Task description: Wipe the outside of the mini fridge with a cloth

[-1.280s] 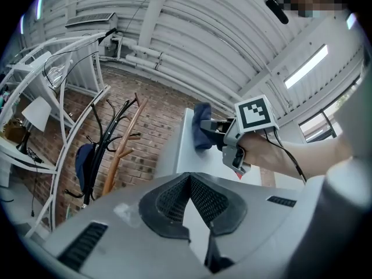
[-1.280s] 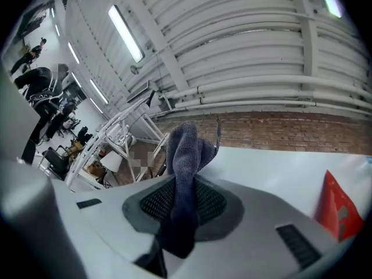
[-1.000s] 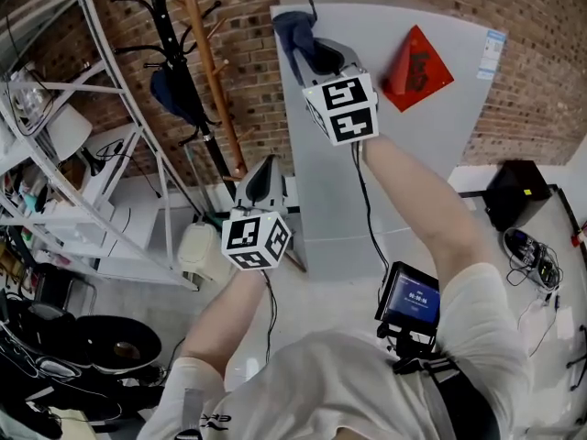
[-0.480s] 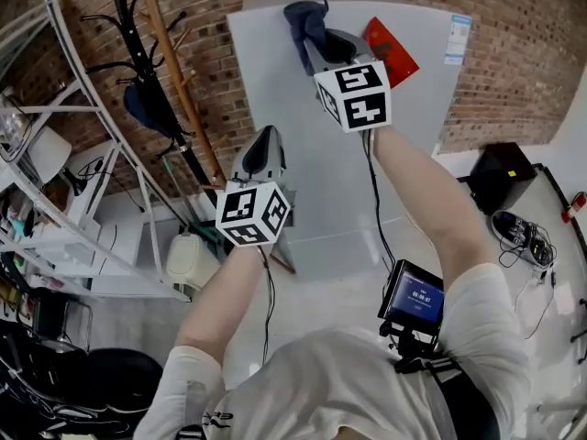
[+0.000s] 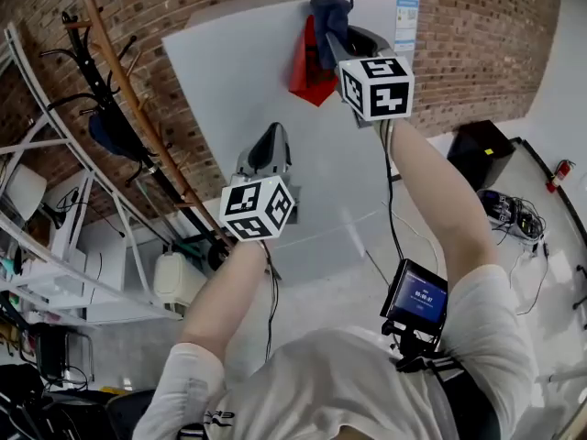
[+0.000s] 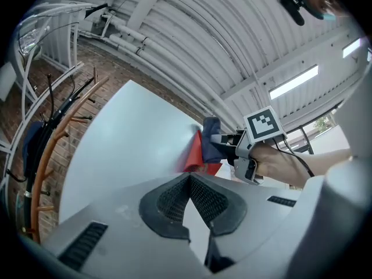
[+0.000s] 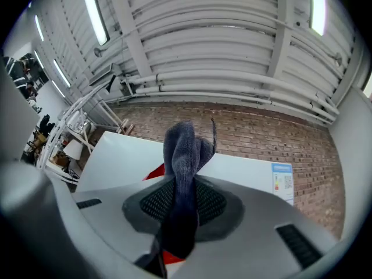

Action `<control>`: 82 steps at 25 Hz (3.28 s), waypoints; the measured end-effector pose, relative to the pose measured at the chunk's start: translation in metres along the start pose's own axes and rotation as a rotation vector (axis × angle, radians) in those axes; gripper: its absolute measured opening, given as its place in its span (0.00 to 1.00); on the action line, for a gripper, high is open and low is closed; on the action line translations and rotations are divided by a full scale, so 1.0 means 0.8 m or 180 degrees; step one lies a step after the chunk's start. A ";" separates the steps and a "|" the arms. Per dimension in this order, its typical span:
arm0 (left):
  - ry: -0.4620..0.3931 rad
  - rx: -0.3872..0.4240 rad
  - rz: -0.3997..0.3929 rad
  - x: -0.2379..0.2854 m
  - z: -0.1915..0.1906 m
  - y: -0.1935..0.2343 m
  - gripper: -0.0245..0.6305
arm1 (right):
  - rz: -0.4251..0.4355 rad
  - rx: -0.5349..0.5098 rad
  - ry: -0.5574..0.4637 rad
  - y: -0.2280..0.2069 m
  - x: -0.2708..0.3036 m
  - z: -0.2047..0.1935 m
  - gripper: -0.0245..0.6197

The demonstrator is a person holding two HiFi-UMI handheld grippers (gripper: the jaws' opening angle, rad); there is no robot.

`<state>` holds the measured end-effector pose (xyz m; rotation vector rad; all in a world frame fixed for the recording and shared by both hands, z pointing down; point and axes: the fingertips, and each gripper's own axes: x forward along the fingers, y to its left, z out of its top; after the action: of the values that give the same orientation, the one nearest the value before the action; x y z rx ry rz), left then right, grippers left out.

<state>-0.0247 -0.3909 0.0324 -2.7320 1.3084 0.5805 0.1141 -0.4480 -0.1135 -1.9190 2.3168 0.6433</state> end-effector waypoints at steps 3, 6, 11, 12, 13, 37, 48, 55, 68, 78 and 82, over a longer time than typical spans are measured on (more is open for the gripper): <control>0.0011 -0.0038 -0.0078 0.021 -0.010 -0.023 0.04 | -0.0118 0.0014 0.0086 -0.041 -0.005 -0.019 0.17; 0.0008 -0.0045 -0.0154 0.039 -0.016 -0.046 0.04 | -0.0233 0.0027 0.0137 -0.083 -0.010 -0.035 0.17; 0.0021 -0.0054 -0.0245 0.066 -0.029 -0.069 0.04 | -0.0482 0.0041 0.0178 -0.154 -0.018 -0.054 0.17; 0.0024 -0.0057 -0.0256 0.070 -0.031 -0.072 0.04 | -0.0540 0.0051 0.0187 -0.169 -0.020 -0.057 0.17; 0.0026 -0.0062 -0.0264 0.075 -0.033 -0.074 0.04 | -0.0597 0.0063 0.0198 -0.183 -0.021 -0.061 0.17; -0.0004 0.0000 0.0029 0.036 -0.014 -0.026 0.04 | 0.0244 0.0364 -0.0158 -0.006 -0.048 -0.019 0.17; 0.0047 0.0222 0.0650 -0.081 0.017 0.110 0.04 | 0.1099 0.0290 0.0052 0.262 0.004 -0.045 0.17; 0.0109 0.0291 0.0881 -0.133 0.025 0.168 0.04 | 0.1255 0.0144 0.0234 0.358 0.032 -0.079 0.17; 0.0156 0.0220 0.0580 -0.101 0.007 0.136 0.04 | 0.0903 -0.0045 0.0284 0.290 0.015 -0.095 0.17; 0.0248 0.0093 0.0186 -0.031 -0.034 0.049 0.04 | 0.0549 -0.0247 0.0407 0.162 -0.027 -0.125 0.17; 0.0263 0.0060 0.0072 -0.003 -0.049 0.015 0.04 | 0.0464 -0.0334 0.0395 0.117 -0.047 -0.137 0.17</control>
<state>-0.0236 -0.4049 0.0707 -2.7570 1.3569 0.4589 0.0566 -0.4395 0.0239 -1.8967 2.5672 0.6901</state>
